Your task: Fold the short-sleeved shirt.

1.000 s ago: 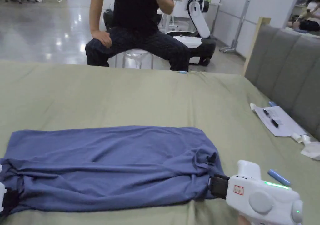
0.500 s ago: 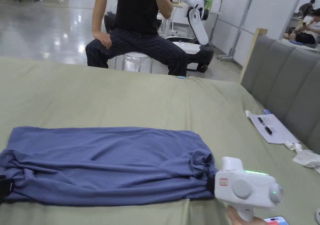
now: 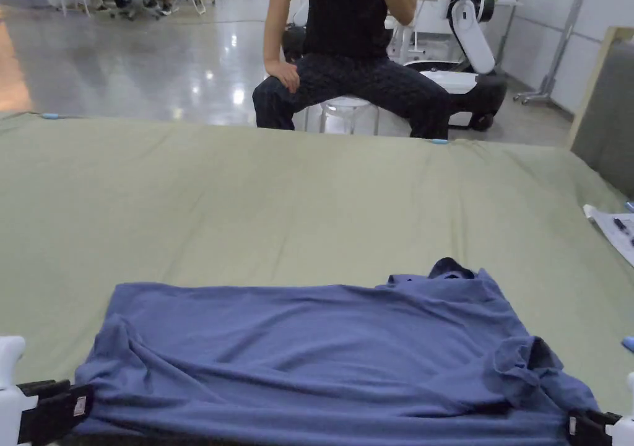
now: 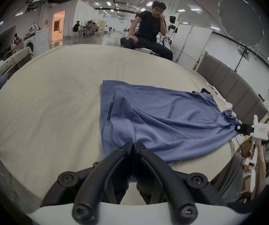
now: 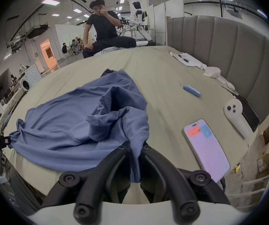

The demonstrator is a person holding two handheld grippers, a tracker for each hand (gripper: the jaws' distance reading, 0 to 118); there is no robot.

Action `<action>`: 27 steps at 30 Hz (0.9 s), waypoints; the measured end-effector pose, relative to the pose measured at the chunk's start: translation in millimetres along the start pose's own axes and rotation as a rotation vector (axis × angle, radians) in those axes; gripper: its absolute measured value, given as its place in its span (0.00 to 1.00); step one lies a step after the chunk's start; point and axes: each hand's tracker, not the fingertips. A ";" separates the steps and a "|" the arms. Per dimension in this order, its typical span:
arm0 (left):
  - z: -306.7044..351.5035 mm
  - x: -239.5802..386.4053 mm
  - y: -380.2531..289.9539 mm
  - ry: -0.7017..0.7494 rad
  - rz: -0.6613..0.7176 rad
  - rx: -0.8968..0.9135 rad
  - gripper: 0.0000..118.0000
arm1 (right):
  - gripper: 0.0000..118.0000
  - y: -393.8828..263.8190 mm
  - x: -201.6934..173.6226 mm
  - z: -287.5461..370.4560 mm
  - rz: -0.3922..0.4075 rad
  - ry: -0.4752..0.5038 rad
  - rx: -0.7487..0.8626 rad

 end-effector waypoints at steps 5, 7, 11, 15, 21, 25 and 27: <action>5.9 2.9 -12.5 0.021 -0.041 -0.018 0.05 | 0.08 -14.5 -2.1 7.9 0.016 -0.015 -0.013; 7.3 1.6 -13.6 0.011 -0.024 -0.008 0.05 | 0.08 -16.4 -1.3 7.7 0.007 -0.013 -0.023; 11.1 -3.7 -8.1 -0.010 0.021 0.036 0.33 | 0.33 -10.9 -5.6 8.8 0.068 -0.088 0.031; 35.4 8.3 4.5 0.007 0.013 0.201 0.53 | 0.56 8.8 -13.0 31.6 0.046 -0.020 0.175; 13.8 50.1 46.4 -0.021 -0.080 0.273 0.53 | 0.57 59.6 -69.3 6.6 0.116 0.099 0.213; -22.4 68.8 68.7 -0.070 -0.058 0.244 0.51 | 0.50 70.4 -114.6 -30.8 0.226 0.177 0.144; -40.2 72.1 76.7 -0.069 -0.050 0.232 0.34 | 0.29 69.3 -132.9 -45.4 0.263 0.182 0.109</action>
